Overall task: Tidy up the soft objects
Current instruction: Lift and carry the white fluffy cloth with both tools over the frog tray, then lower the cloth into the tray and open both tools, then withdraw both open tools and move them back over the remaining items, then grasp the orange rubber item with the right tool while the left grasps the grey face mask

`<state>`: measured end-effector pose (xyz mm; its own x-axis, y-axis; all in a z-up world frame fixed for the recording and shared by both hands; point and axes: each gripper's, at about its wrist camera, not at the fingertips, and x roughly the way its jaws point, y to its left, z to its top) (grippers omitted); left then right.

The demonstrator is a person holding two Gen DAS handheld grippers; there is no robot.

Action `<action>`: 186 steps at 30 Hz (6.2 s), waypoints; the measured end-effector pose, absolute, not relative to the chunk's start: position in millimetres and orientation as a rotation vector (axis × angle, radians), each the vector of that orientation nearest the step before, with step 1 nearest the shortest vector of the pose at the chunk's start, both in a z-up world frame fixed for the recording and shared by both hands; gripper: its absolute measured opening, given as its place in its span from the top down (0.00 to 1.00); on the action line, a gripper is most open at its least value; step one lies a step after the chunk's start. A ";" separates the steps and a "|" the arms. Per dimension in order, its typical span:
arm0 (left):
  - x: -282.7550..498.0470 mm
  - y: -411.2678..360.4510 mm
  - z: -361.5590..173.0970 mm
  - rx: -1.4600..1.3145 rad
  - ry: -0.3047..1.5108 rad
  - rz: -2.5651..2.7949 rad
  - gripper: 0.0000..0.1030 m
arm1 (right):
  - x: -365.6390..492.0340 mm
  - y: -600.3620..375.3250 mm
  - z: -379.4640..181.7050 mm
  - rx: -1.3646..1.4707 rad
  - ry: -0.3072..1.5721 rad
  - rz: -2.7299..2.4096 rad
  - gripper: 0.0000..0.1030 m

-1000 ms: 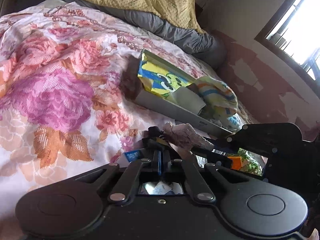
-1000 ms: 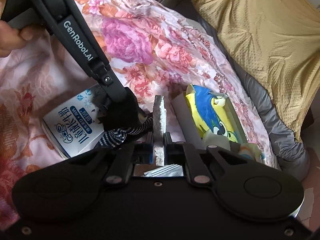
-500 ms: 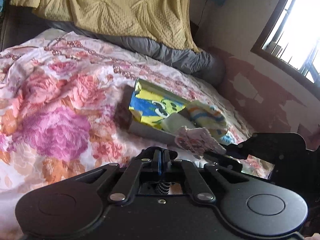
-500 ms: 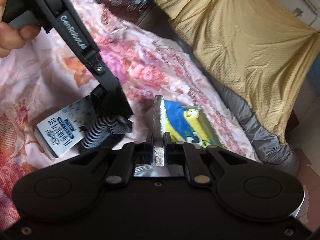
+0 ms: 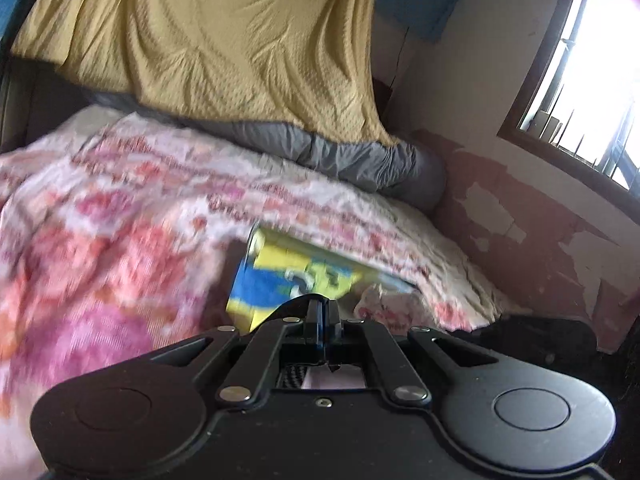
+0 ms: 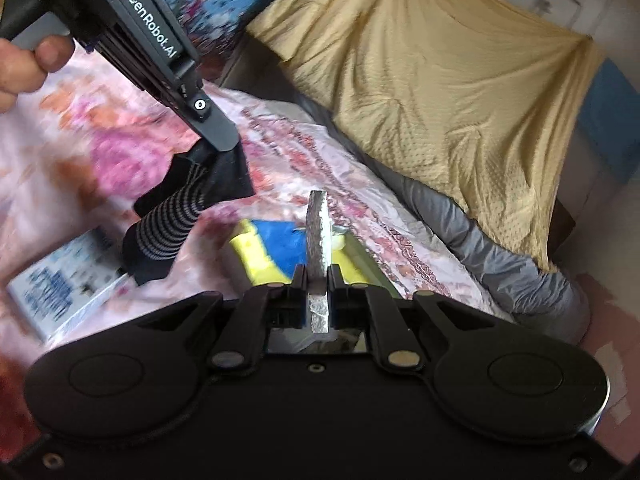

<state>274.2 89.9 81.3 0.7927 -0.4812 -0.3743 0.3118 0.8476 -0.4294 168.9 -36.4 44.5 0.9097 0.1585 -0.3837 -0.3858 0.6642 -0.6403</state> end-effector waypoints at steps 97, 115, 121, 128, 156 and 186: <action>38.7 40.2 94.9 -0.268 0.307 -0.173 0.01 | -31.6 -180.2 100.4 0.063 0.175 0.252 0.00; 13.9 43.3 50.4 -0.176 0.394 -0.150 0.01 | -61.7 -182.3 54.2 0.095 0.229 0.155 0.00; 14.3 37.9 41.2 -0.138 0.419 -0.165 0.01 | -57.8 -179.6 41.6 0.085 0.279 0.159 0.00; 18.4 39.2 38.3 -0.111 0.434 -0.155 0.01 | -55.8 -171.2 35.4 0.041 0.330 0.170 0.00; 52.9 48.1 35.6 -0.102 0.454 -0.101 0.01 | -18.9 -158.5 40.1 -0.048 0.364 0.304 0.00; 99.5 42.2 23.3 -0.149 0.522 -0.195 0.01 | 61.2 -174.5 52.8 -0.066 0.481 0.360 0.00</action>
<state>99.5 42.2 23.3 0.8491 -0.2223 -0.4792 0.1469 0.9707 -0.1900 61.2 -174.5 52.8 0.8252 0.3227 -0.4635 -0.3534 0.9352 0.0220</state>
